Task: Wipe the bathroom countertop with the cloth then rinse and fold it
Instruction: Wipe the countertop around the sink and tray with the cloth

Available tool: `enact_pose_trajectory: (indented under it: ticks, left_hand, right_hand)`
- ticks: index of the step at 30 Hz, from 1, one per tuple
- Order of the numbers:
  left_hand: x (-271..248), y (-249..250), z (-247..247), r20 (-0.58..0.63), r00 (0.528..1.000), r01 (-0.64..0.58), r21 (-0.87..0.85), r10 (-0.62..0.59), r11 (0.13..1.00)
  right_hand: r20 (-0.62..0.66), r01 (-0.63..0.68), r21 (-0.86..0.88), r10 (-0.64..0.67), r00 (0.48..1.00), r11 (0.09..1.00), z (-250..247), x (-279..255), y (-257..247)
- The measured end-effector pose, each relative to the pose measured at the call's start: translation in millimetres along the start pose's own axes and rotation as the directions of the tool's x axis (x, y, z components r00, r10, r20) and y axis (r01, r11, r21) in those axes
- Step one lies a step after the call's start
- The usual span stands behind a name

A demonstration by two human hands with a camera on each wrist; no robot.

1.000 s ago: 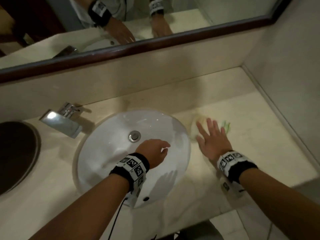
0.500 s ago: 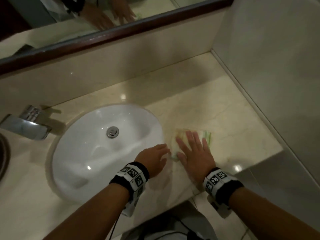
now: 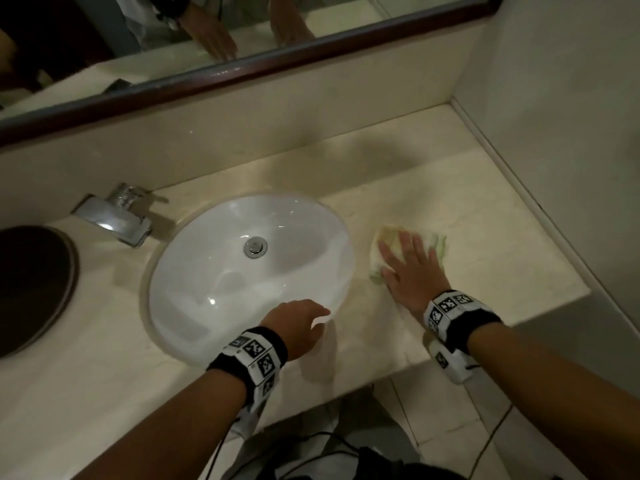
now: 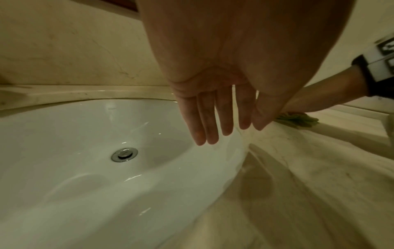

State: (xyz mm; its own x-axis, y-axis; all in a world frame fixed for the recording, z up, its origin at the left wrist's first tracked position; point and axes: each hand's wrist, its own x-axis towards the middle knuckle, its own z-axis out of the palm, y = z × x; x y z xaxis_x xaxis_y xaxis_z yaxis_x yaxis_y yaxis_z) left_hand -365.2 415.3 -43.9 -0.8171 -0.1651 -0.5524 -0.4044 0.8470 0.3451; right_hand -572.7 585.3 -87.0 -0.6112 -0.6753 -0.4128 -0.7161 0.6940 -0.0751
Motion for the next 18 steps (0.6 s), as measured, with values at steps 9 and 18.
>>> enact_pose_trajectory:
  ticks: [9, 18]
  left_hand:
    - [-96, -110, 6, -0.114, 0.993, -0.009, -0.13, -0.006, 0.991]
    - [-203, -233, 36, -0.235, 0.946, 0.124, -0.37, -0.223, 0.92]
  right_hand:
    - [-0.022, -0.004, 0.022, 0.004, 1.0, 1.0, 60, -98, -93]
    - [-0.103, 0.169, -0.015, -0.17, 0.98, 0.985, 99, -144, -241]
